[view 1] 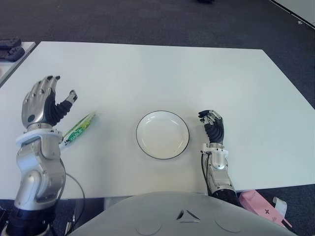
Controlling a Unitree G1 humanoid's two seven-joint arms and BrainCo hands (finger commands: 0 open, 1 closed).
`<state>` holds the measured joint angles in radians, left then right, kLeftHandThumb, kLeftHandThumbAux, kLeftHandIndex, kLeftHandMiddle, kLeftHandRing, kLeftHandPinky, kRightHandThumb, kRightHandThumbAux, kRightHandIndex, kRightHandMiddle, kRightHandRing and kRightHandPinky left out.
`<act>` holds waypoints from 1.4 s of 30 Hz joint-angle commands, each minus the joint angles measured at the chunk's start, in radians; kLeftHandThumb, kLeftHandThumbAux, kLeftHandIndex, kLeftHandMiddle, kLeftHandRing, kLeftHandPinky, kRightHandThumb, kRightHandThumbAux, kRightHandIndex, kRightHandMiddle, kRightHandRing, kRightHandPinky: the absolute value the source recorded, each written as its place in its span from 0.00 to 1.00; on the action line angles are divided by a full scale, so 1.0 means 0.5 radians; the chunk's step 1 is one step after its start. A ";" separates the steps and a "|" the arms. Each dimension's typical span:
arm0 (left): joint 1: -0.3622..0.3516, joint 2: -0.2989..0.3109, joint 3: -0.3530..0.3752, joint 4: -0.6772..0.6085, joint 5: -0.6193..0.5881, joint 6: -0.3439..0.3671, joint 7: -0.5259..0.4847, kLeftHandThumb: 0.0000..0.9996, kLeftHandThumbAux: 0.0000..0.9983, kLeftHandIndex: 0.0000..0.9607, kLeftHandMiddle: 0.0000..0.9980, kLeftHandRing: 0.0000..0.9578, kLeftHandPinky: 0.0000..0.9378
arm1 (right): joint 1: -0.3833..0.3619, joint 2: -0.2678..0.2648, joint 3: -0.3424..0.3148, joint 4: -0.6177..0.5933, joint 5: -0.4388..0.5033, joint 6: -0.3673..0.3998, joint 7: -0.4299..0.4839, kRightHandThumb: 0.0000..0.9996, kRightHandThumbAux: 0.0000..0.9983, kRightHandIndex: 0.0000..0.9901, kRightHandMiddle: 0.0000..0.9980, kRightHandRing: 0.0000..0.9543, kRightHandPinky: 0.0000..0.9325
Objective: Put the toothpaste on the table into the plate.
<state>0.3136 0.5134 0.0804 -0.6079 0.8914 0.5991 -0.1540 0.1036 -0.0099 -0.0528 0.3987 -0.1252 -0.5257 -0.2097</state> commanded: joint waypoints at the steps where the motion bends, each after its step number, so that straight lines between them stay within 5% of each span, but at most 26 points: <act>1: 0.054 0.040 -0.042 -0.077 0.106 0.133 -0.324 0.43 0.17 0.00 0.01 0.01 0.07 | 0.013 0.010 0.001 0.091 0.002 -0.039 -0.006 0.71 0.73 0.43 0.46 0.47 0.48; 5: 0.028 0.161 -0.044 0.124 0.080 0.110 -0.506 0.40 0.16 0.00 0.00 0.00 0.09 | 0.006 0.009 0.000 0.104 0.007 -0.033 -0.005 0.71 0.73 0.43 0.46 0.46 0.47; 11: -0.007 0.332 -0.015 0.480 -0.017 -0.087 -0.521 0.39 0.15 0.00 0.04 0.07 0.19 | 0.002 0.005 -0.003 0.108 0.004 -0.006 -0.010 0.71 0.73 0.43 0.46 0.46 0.46; 20: 0.071 0.330 -0.005 0.535 -0.101 -0.284 -0.390 0.47 0.21 0.00 0.13 0.15 0.26 | -0.001 0.002 -0.005 0.110 0.016 -0.045 0.001 0.71 0.73 0.43 0.46 0.46 0.48; 42: 0.048 0.377 -0.126 0.489 -0.102 -0.176 -0.759 0.56 0.27 0.00 0.05 0.09 0.22 | 0.019 -0.004 -0.007 0.074 0.002 0.036 -0.020 0.71 0.73 0.43 0.46 0.46 0.46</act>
<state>0.3553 0.6959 0.0451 -0.3816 0.8313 0.5042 -0.5083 0.0858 -0.0148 -0.0563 0.4201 -0.1207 -0.5323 -0.2185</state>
